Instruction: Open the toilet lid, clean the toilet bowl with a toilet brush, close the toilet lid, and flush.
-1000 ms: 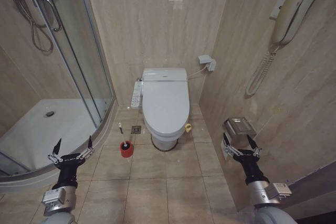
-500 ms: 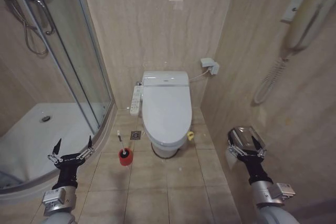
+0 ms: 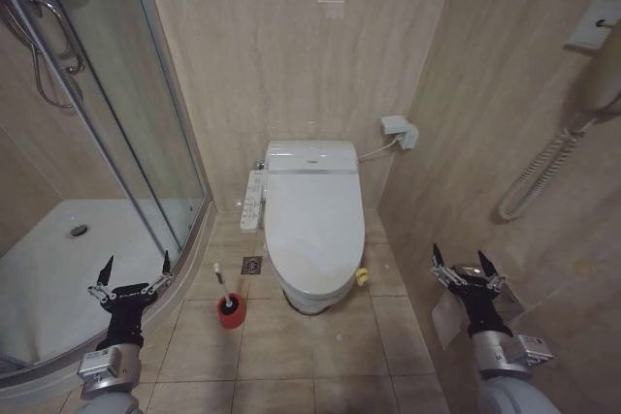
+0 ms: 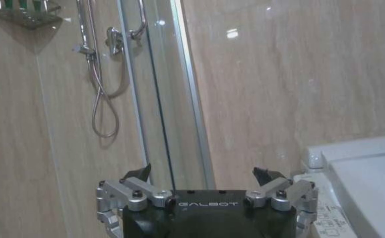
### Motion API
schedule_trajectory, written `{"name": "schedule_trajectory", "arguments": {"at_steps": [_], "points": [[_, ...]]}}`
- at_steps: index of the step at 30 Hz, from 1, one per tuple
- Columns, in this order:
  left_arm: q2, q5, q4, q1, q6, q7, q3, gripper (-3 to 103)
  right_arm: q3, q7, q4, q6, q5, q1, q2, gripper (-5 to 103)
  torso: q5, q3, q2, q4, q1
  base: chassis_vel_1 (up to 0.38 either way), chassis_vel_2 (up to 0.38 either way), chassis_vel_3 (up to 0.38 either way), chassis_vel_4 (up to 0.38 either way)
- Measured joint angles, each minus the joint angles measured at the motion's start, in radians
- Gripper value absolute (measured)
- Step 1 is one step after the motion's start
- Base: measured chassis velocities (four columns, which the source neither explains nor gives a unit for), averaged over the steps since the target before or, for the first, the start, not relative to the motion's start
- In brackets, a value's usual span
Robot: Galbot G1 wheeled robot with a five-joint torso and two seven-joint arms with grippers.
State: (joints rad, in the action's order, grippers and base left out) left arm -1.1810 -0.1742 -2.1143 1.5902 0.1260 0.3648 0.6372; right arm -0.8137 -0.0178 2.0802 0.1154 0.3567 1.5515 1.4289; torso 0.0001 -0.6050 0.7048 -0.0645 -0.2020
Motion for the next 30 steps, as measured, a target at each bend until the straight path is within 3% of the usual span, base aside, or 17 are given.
{"name": "schedule_trajectory", "arguments": {"at_steps": [17,30], "points": [[0.0,0.0,0.0,-0.001,0.0,0.0,0.0,100,0.011,-0.02,-0.045,-0.005,-0.078,-0.033,-0.02,100,-0.0001,-0.001,-0.001,0.0006,-0.002,-0.094,0.102,0.098,-0.106],[0.0,0.0,0.0,-0.001,0.0,0.0,0.0,100,0.147,-0.018,-0.224,-0.003,-0.175,-0.068,-0.17,100,-0.0001,0.0,0.0,0.0004,-0.001,0.032,-0.032,-0.02,0.023]]}}
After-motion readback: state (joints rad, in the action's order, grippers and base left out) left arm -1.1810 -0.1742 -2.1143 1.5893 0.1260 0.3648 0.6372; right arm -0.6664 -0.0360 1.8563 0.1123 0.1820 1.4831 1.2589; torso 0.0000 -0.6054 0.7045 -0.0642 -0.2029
